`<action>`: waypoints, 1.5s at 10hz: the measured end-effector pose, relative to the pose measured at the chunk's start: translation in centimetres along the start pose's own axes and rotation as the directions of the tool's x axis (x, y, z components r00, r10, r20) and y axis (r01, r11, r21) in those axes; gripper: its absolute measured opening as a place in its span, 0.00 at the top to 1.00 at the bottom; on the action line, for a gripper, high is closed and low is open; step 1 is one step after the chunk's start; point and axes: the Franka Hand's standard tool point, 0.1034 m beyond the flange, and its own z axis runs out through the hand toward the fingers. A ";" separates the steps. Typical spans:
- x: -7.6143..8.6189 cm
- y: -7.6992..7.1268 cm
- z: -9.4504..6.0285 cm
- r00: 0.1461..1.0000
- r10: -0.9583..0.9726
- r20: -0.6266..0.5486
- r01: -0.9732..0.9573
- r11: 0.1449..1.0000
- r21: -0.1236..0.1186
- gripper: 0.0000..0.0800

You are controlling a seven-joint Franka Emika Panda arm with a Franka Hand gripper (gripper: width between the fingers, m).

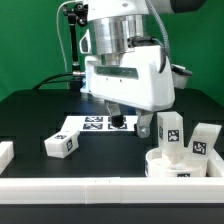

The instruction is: Assemble stool

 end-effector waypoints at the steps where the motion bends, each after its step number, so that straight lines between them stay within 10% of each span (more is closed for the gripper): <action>1: -0.1 0.2 0.2 0.975 -0.221 -0.028 0.219 0.974 -0.066 0.19; 4: 1.4 1.5 0.3 0.771 -0.637 0.003 0.633 0.766 -0.109 0.19; 9: 2.5 2.4 0.2 0.571 -0.820 0.032 0.818 0.565 -0.107 0.19; 13: 7.6 9.9 0.2 0.613 -0.787 0.064 0.788 0.604 -0.121 0.19; 15: 8.7 11.3 0.2 0.636 -0.769 0.059 0.769 0.627 -0.122 0.19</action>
Offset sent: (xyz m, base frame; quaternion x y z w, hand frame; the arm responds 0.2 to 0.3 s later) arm -0.0068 -0.0239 -0.0024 -0.0593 0.0224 -0.3793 0.9231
